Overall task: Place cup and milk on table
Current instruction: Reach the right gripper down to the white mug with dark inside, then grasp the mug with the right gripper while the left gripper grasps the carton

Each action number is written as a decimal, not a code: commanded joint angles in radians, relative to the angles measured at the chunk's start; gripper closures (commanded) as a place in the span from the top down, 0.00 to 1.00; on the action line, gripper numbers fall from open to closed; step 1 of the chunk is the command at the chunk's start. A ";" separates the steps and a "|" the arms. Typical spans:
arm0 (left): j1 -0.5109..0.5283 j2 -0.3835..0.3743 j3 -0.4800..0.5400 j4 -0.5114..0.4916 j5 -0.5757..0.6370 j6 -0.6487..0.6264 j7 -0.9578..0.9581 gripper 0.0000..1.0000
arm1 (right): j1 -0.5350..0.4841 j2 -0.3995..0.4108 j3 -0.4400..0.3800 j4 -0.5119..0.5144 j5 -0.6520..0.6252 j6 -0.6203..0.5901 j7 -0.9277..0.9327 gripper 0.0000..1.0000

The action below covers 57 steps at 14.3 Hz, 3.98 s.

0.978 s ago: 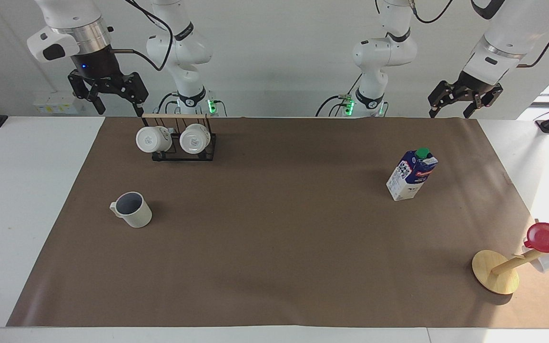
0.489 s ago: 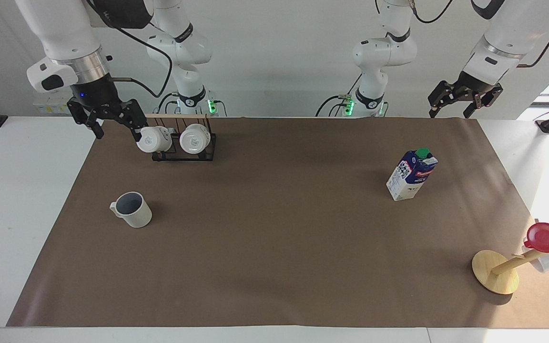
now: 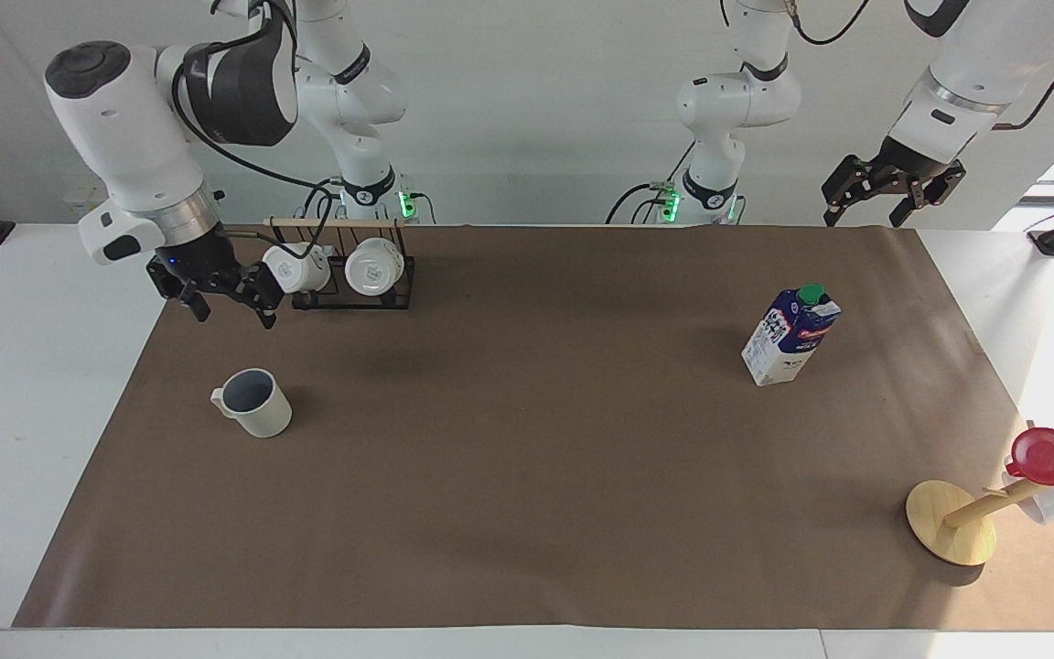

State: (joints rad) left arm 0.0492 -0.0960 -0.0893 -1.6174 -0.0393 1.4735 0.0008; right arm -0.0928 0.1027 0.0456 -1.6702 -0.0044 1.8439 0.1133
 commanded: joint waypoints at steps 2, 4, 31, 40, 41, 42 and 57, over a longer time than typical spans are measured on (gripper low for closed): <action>0.017 -0.010 -0.012 0.004 0.013 -0.015 0.008 1.00 | -0.041 -0.023 0.008 -0.138 -0.011 0.121 -0.023 1.00; 0.017 -0.010 -0.012 0.004 0.013 -0.015 0.008 1.00 | -0.057 -0.024 0.007 -0.199 -0.011 0.193 -0.027 1.00; 0.008 -0.070 -0.013 -0.148 0.009 0.099 0.007 1.00 | -0.008 0.092 0.008 -0.333 -0.091 0.483 -0.020 1.00; 0.006 -0.122 -0.013 -0.373 0.009 0.316 0.004 1.00 | -0.021 0.150 0.008 -0.344 -0.091 0.517 -0.029 0.76; 0.006 -0.123 -0.013 -0.386 0.009 0.326 0.004 1.00 | -0.024 0.158 0.007 -0.341 -0.091 0.520 -0.050 0.67; 0.005 -0.123 -0.013 -0.395 0.009 0.335 0.004 1.00 | -0.027 0.160 0.007 -0.339 -0.092 0.523 -0.067 0.46; 0.006 -0.076 -0.013 -0.562 0.009 0.616 0.005 1.00 | 0.241 0.147 0.019 -0.166 -0.088 0.397 0.135 0.00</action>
State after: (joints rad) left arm 0.0491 -0.1702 -0.1006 -2.1542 -0.0393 2.0492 0.0004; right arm 0.1066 0.2419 0.0635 -1.8769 -0.0838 2.2719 0.1889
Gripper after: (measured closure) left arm 0.000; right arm 0.956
